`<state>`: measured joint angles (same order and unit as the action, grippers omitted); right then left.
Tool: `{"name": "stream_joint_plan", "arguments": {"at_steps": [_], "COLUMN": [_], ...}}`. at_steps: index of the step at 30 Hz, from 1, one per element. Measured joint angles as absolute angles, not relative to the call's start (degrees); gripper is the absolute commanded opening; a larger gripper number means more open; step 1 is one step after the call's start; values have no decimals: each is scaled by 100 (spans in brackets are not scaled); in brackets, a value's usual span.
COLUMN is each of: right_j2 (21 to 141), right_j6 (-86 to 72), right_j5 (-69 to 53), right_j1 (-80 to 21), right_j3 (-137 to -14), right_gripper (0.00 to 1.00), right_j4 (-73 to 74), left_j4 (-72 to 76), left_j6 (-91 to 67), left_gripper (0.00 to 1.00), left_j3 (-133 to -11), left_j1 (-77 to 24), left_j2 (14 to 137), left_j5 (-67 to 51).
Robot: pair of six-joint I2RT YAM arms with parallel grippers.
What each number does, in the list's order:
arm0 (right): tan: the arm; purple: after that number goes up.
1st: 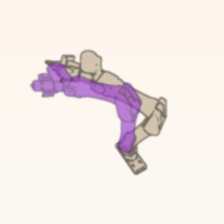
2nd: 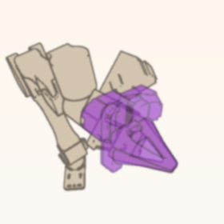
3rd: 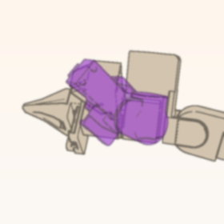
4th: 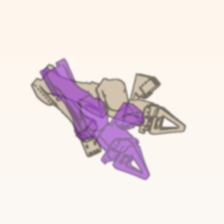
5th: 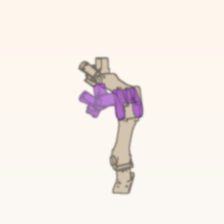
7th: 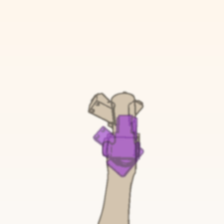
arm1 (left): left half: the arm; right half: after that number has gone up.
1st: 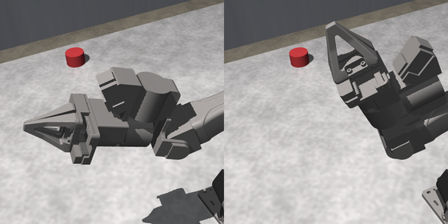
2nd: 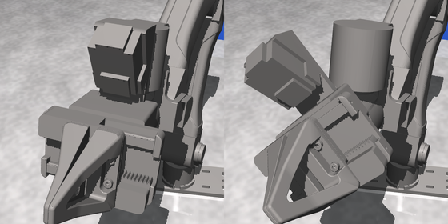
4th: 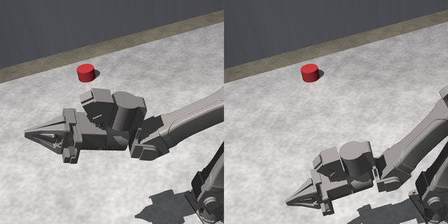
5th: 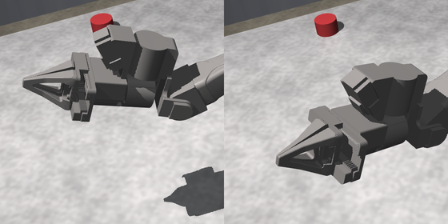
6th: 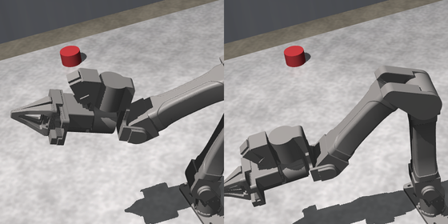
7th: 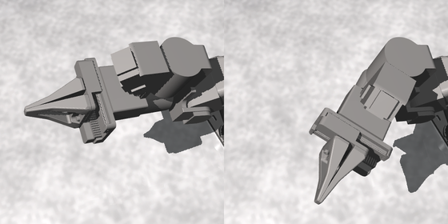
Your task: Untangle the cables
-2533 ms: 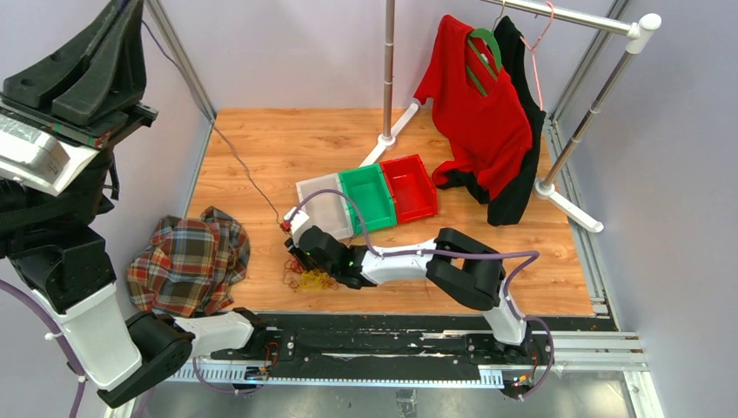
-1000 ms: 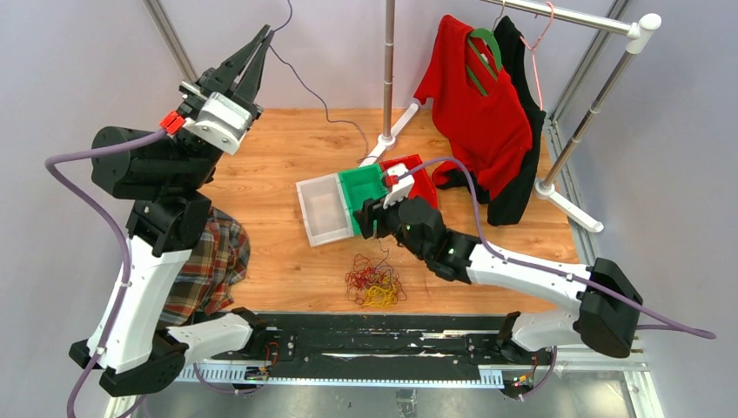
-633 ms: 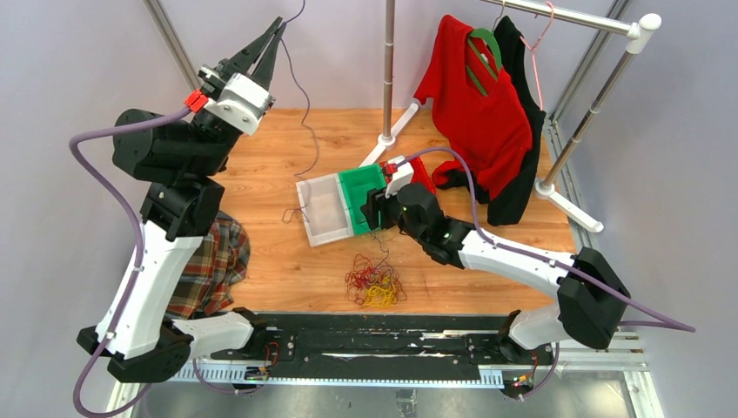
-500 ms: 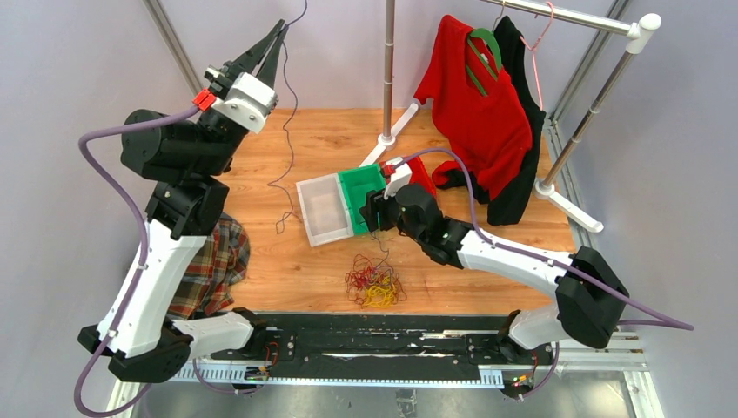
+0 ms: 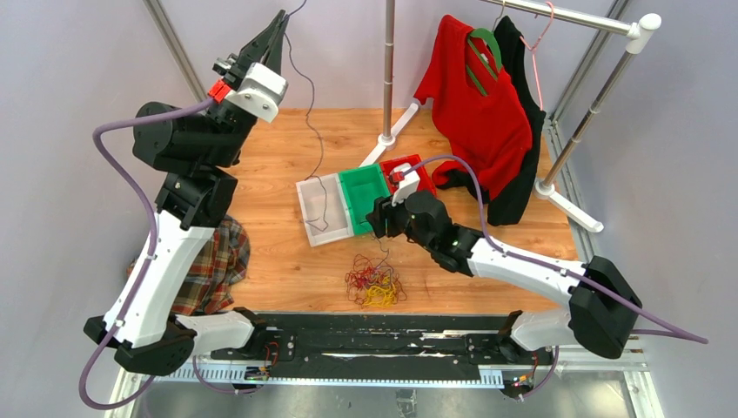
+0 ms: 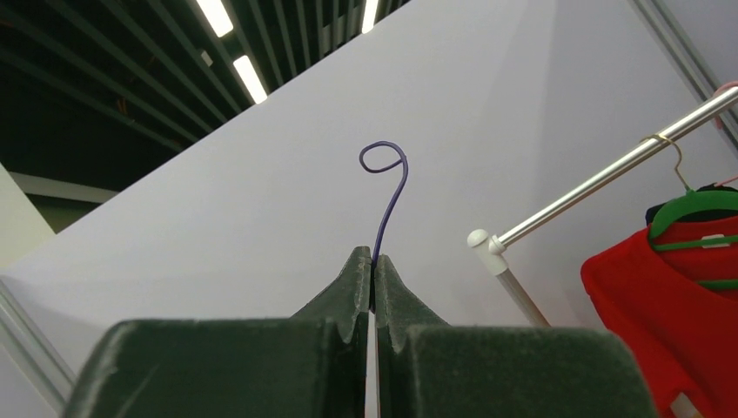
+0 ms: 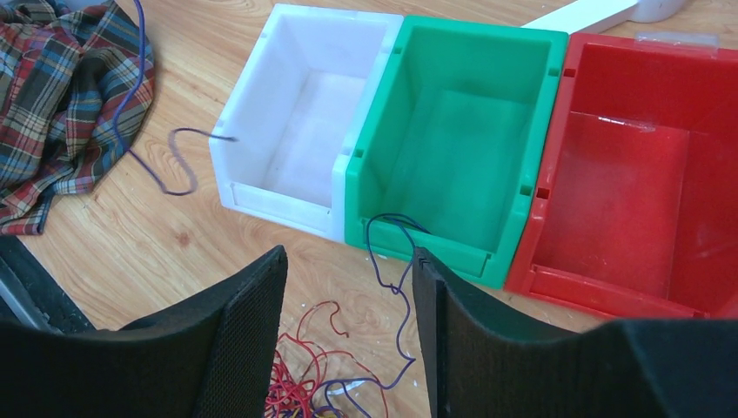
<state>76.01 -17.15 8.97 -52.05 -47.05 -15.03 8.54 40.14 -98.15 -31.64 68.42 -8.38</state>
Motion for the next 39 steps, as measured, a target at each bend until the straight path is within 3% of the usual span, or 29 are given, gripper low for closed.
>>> {"name": "stream_joint_plan", "arguments": {"at_steps": [24,39], "right_j2": [7216,7194], "right_j6": [-1715,-1726], "right_j5": [1066,1085], "right_j1": [-5196,-5157], "right_j3": [-4270,-4235], "right_gripper": [54,52], "right_j4": [-1382,-1293], "left_j4": [1197,1885], "left_j6": [4576,4565], "left_gripper": [0,0], "left_j3": [-9166,-9745], "left_j1": [-3164,-3164], "left_j2": [6938,7017], "left_j5": [-880,-823]}}
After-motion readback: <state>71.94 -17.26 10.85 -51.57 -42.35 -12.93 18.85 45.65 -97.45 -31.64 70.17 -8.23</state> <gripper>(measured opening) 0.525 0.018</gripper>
